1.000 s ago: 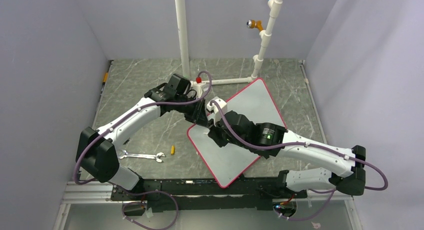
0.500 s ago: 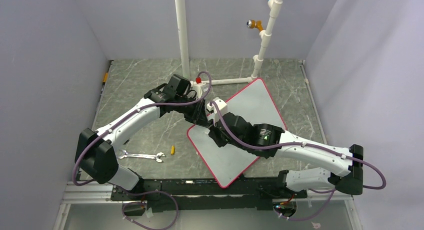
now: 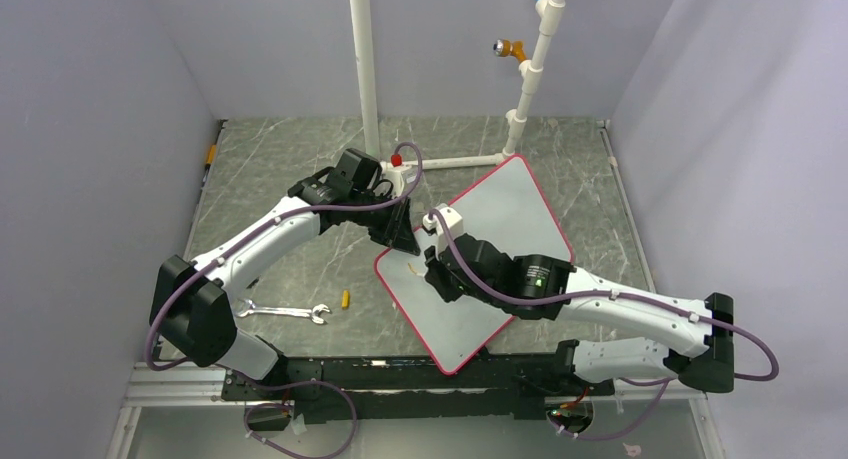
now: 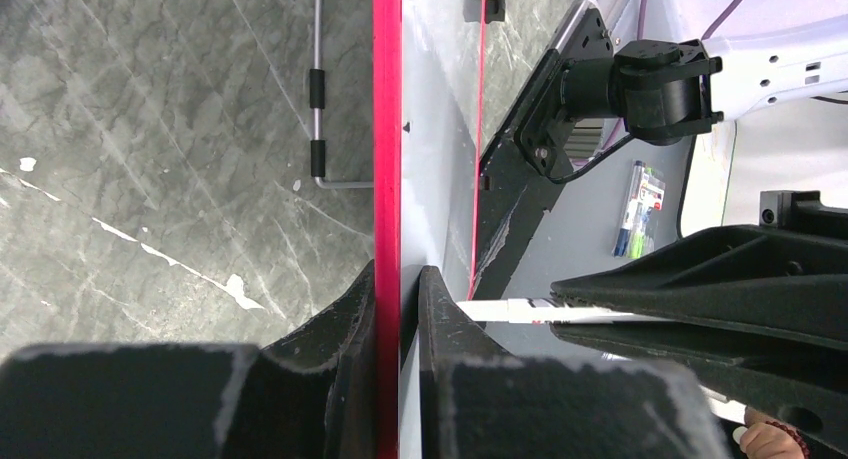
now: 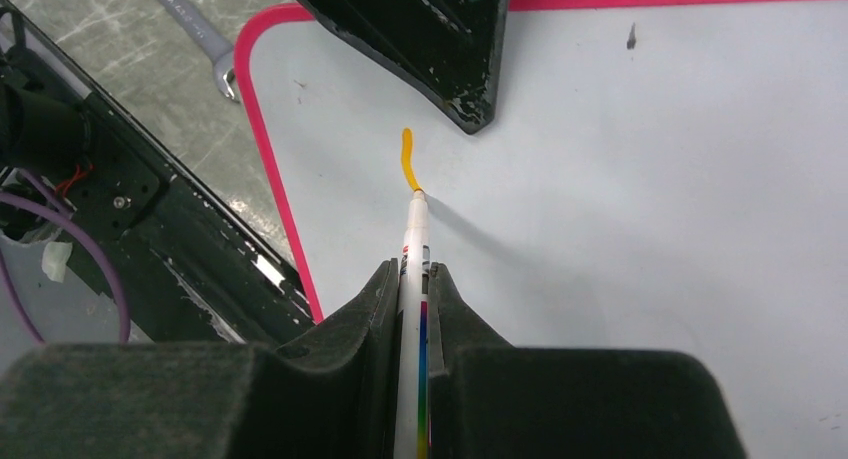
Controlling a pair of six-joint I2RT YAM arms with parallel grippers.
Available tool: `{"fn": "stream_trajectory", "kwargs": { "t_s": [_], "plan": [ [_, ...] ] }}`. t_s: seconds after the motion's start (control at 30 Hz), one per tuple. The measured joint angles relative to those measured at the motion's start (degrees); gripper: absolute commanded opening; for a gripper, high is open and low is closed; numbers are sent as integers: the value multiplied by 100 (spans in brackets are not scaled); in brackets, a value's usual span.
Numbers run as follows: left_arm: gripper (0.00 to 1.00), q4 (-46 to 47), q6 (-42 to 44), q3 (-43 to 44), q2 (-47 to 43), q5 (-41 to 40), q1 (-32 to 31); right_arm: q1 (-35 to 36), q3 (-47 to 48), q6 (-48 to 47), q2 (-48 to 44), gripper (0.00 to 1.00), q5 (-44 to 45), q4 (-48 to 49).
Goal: Write a sentence on the whiteboard
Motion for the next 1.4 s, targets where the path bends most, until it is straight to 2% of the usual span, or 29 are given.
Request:
{"fn": "stream_trajectory", "kwargs": {
  "t_s": [0.23,0.6,1.17,1.4],
  "plan": [
    [0,9,0,0,0,-13,0,17,-59,114,-39,0,247,-105],
    [0,15,-11,0,-2,-37,-17,-50,428,9,341,0,938,-352],
    [0,7,-4,-2,-11,-85,-37,-114,542,-166,439,0,1032,-249],
    [0,-20,-4,-2,-35,-129,-42,-125,317,-105,251,0,874,-212]
  ]
}}
